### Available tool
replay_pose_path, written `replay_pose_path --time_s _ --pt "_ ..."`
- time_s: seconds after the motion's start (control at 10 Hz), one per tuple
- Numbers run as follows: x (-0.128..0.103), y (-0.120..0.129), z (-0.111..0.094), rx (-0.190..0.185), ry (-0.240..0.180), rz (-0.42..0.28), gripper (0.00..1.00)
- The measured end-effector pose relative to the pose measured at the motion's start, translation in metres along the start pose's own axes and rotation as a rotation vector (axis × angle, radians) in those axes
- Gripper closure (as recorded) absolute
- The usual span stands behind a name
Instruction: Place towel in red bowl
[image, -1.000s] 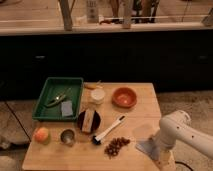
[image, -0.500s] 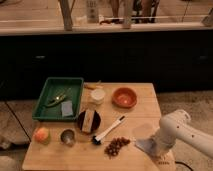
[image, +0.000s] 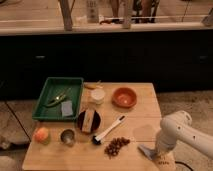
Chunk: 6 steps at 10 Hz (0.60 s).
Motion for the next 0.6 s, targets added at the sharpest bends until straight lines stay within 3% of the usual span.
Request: replay_pose_path --time_s 0.4,0.6 --pt "0.003 0.0 -0.001 0.01 0.0 0.001 1.0" --pt "0.005 -0.001 -0.011 0.031 0.01 -0.004 1.0"
